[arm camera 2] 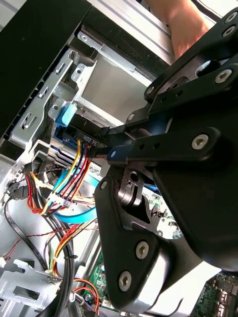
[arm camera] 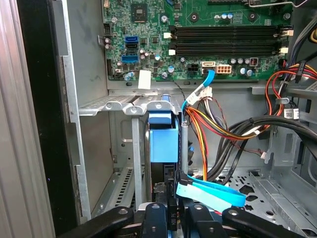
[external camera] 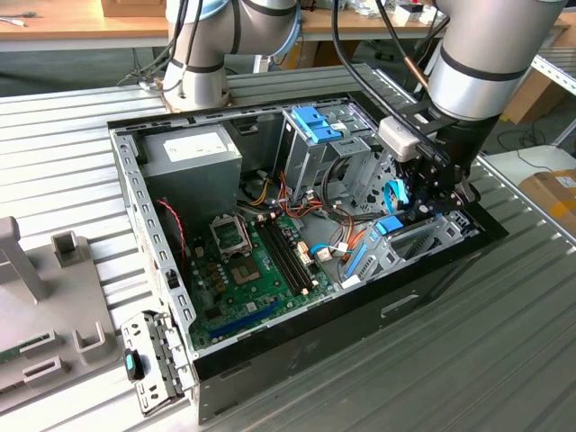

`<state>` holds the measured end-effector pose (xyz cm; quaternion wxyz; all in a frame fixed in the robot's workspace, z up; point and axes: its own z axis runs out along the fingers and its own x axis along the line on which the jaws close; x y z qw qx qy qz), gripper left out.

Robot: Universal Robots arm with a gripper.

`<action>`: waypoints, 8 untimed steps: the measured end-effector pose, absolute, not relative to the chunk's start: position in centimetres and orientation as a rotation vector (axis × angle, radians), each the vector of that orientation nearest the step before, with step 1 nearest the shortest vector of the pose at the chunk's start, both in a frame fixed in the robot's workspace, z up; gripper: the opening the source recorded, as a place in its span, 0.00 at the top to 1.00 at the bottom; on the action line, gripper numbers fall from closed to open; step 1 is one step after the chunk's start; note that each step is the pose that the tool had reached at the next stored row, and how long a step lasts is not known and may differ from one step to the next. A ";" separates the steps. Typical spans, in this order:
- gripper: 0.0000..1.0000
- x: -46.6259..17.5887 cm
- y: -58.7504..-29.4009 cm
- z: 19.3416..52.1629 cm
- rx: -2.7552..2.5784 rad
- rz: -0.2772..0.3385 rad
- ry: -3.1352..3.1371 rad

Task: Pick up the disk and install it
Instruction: 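Insert the first disk wire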

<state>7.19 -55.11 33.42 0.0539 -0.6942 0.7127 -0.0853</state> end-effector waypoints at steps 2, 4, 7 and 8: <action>0.76 7.2 -55.1 33.4 -2.109 -0.259 2.165; 0.76 7.2 -55.1 33.8 -2.109 -0.259 2.165; 0.76 7.2 -55.1 34.5 -2.109 -0.259 2.165; 0.76 7.2 -55.1 34.8 -2.109 -0.259 2.165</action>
